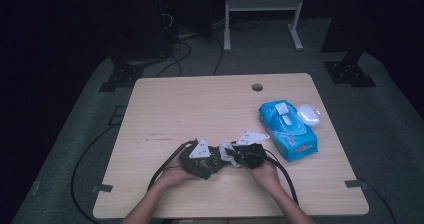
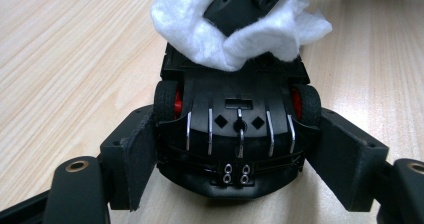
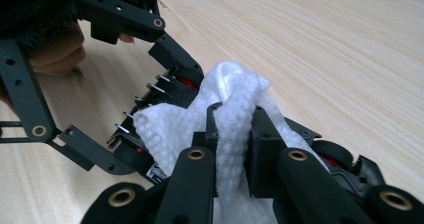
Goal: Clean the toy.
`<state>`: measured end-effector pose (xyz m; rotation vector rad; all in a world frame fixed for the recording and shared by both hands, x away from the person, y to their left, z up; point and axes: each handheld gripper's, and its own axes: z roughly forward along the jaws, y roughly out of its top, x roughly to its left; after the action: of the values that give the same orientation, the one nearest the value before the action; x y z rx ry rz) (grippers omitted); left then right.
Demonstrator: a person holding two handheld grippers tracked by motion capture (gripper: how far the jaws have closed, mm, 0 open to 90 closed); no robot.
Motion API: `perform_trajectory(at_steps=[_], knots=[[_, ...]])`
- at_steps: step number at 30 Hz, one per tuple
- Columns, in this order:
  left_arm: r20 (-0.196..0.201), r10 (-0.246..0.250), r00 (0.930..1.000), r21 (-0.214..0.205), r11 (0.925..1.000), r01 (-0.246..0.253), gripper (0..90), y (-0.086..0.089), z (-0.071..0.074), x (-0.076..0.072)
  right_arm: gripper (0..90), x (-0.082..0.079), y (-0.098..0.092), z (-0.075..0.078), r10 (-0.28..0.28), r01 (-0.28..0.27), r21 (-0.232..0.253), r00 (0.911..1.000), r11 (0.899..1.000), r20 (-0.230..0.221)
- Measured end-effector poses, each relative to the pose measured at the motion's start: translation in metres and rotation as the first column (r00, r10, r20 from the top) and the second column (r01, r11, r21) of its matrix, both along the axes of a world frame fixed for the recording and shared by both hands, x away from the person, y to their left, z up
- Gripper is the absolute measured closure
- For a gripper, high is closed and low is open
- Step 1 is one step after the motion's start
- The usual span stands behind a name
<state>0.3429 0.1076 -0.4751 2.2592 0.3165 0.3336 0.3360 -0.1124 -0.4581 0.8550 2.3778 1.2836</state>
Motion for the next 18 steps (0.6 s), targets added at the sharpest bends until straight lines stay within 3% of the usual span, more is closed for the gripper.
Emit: perform_trajectory(at_steps=[3,6,9,11,13,15,18], knots=[[0.007,-0.007,1.0000,0.008,0.9999,0.007,24.4,-0.001,0.000,0.000,81.5,-0.007,0.014,0.000,0.072,-0.072,0.030,0.9973,0.997,-0.011],[0.003,-0.008,1.0000,0.005,1.0000,0.008,24.4,-0.001,-0.001,-0.002,81.5,-0.011,0.027,0.002,0.117,-0.117,0.002,0.9931,0.993,0.008],[0.003,-0.010,0.9999,0.002,0.9999,0.010,24.4,0.000,0.000,-0.002,81.5,-0.006,0.020,0.003,0.075,-0.075,-0.014,0.9969,0.997,0.023],[0.003,-0.011,0.9999,0.003,0.9999,0.011,24.4,0.000,0.000,-0.002,81.6,-0.001,0.010,0.003,0.017,-0.014,-0.049,0.9987,0.999,0.048],[0.001,-0.014,0.9999,0.002,0.9999,0.014,24.4,0.000,0.000,-0.002,81.6,0.002,0.001,0.001,-0.014,0.014,-0.013,0.9998,1.000,0.017],[0.006,-0.016,0.9999,0.005,0.9999,0.016,24.4,-0.001,0.000,-0.003,81.6,-0.001,0.004,0.001,-0.005,0.005,-0.016,0.9997,1.000,0.025],[0.011,-0.017,0.9998,0.011,0.9998,0.017,24.4,-0.003,0.000,-0.003,81.5,-0.009,0.021,0.002,0.078,-0.078,0.011,0.9968,0.997,0.018]])
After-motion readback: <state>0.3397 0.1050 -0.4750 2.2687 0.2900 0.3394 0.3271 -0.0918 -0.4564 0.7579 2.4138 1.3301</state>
